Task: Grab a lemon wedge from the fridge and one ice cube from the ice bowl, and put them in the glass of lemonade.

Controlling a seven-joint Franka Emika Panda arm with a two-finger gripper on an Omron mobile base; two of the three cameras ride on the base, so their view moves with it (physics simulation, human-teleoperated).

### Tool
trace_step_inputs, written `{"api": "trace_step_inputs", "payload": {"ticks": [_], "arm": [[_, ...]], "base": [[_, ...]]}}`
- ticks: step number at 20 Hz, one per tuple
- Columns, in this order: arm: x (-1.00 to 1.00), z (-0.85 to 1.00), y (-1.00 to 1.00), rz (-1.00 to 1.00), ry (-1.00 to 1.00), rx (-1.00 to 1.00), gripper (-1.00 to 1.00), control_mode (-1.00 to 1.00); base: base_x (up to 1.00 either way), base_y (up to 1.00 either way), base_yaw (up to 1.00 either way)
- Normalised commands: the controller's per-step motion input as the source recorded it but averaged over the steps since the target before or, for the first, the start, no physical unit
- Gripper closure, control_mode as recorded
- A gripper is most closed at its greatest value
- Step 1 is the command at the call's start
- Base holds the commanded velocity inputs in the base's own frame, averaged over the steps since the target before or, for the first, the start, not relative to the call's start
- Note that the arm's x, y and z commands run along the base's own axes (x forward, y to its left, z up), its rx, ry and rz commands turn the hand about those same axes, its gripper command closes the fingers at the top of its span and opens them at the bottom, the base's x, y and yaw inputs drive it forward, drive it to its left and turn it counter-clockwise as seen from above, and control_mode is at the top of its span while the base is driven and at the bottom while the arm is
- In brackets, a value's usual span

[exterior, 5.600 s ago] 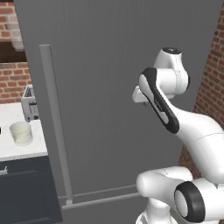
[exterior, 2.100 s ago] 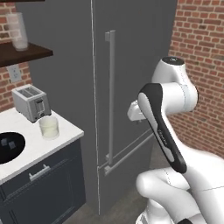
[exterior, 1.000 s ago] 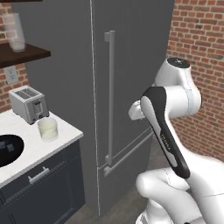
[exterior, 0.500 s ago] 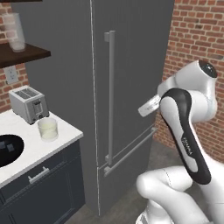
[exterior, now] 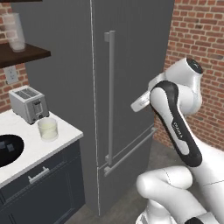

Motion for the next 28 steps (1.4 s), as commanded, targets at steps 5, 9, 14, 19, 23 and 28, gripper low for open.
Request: {"api": "trace_step_inputs", "payload": {"ticks": [5,9,14,19,23,28], "arm": [[1.00,-0.32,0.55,-0.17,0.00,0.03,-1.00,-1.00],[0.94,-0.01,0.10,-0.09,0.00,0.00,-1.00,-1.00],[0.70,0.00,0.05,-0.06,0.02,0.00,-1.00,-1.00],[0.32,-0.04,0.00,0.00,0.01,0.00,-1.00,-1.00],[0.55,-0.27,0.00,0.00,0.00,0.06,-1.00,-1.00],[0.56,-0.29,0.00,0.05,-0.02,0.10,-1.00,-1.00]], "base": [[0.00,0.00,0.00],[0.00,0.00,0.00],[0.00,0.00,0.00],[0.00,0.00,0.00],[0.00,0.00,0.00],[0.00,0.00,0.00]]}}
